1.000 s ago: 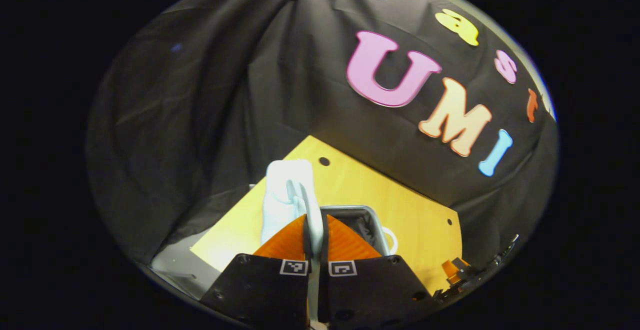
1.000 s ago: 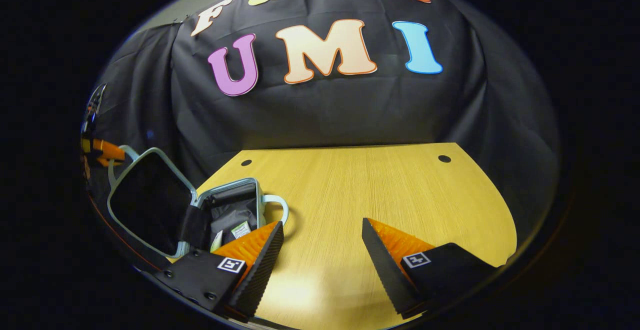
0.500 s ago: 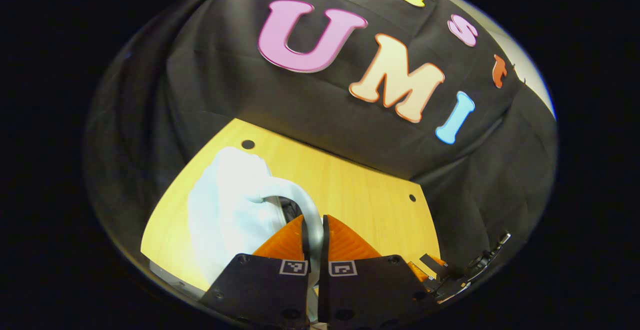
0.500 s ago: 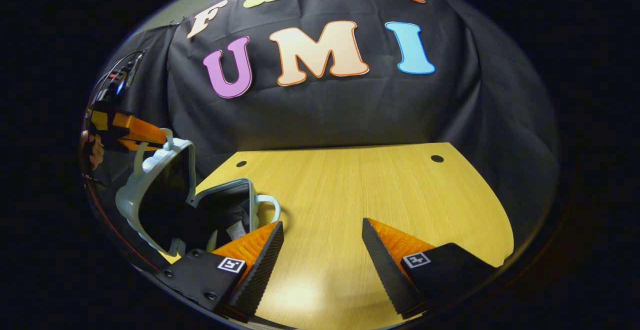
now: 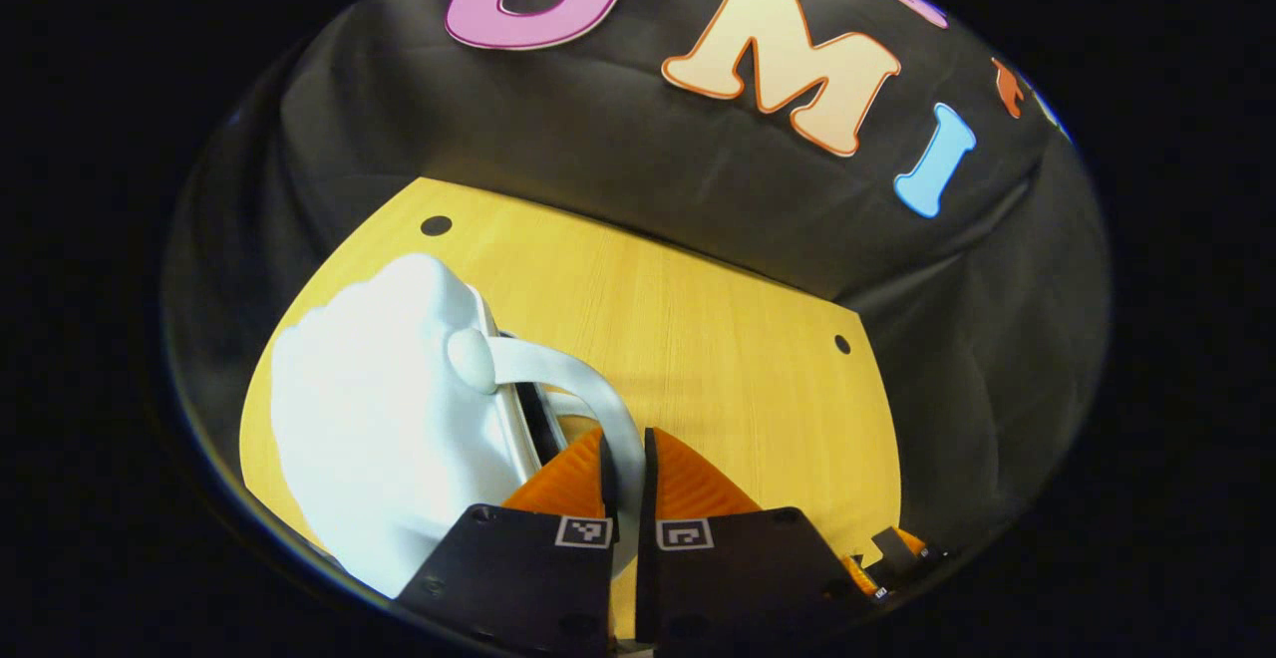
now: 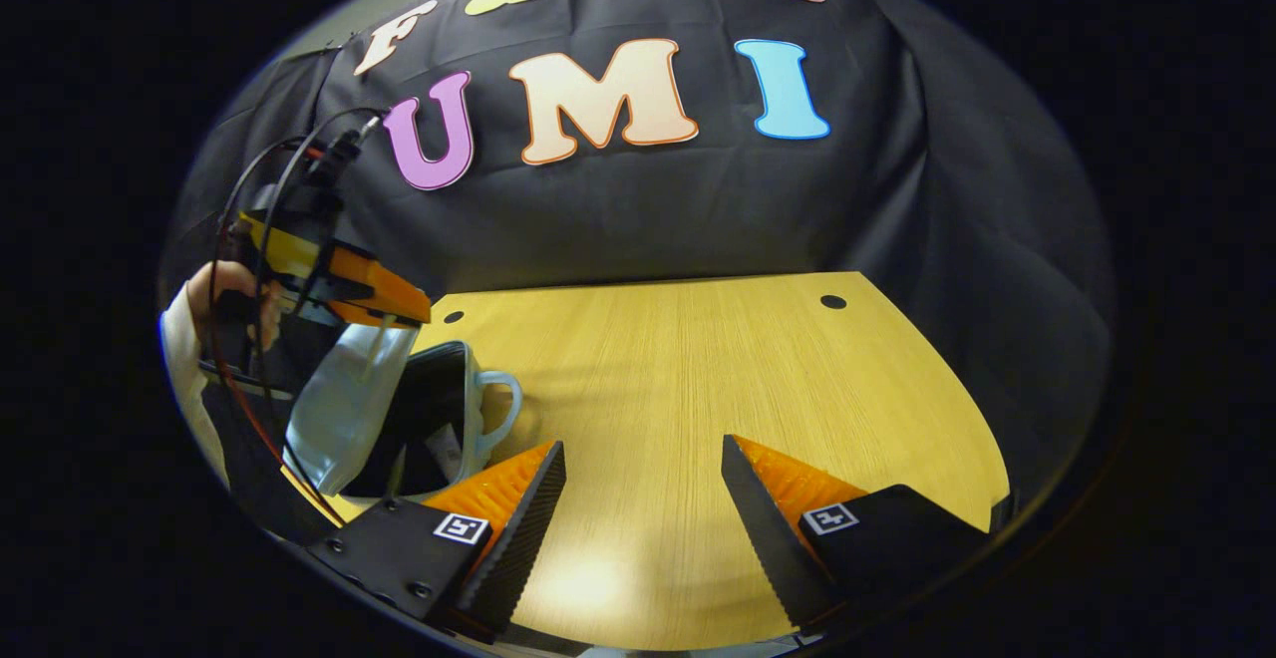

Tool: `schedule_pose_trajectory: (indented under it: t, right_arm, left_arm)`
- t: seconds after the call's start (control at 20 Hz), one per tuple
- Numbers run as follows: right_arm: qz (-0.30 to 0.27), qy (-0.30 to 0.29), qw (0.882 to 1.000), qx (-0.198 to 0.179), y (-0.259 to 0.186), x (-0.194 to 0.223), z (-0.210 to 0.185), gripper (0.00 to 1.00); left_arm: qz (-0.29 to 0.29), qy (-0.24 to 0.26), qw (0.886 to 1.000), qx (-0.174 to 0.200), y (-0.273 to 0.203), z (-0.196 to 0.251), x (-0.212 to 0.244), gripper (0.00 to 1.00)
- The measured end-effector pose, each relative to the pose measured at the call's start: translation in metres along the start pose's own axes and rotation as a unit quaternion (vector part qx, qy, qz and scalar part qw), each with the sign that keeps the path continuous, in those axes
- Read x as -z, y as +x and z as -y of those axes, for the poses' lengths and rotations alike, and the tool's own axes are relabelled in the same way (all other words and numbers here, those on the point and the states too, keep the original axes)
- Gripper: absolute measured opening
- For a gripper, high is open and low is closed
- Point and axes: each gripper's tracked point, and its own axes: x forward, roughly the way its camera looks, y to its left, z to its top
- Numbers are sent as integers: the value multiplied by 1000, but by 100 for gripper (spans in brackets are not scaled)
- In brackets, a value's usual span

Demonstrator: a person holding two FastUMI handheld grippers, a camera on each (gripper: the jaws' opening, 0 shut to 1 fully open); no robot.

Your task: First open the suitcase, pack the skin care products into it, and then close the suitcase.

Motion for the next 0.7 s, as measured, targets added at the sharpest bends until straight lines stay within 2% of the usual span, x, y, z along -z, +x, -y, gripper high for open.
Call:
schedule_pose_trajectory:
  t: [0.3,0.5,0.6,0.65,0.7]
  right_arm:
    - [-1,15,1000,19,-10,5,20,98]
    - [2,31,999,28,-11,2,30,98]
    - [4,32,999,30,-16,2,34,98]
    - [4,29,999,32,-19,4,37,98]
    - [3,26,999,33,-21,5,39,98]
  left_arm:
    - [-57,25,998,-32,56,-2,40,5]
    - [-82,28,995,-41,72,-3,57,8]
    - [-86,36,995,-44,79,-3,60,16]
    - [-85,36,995,-41,77,-3,61,16]
    - [-78,36,996,-36,76,0,58,22]
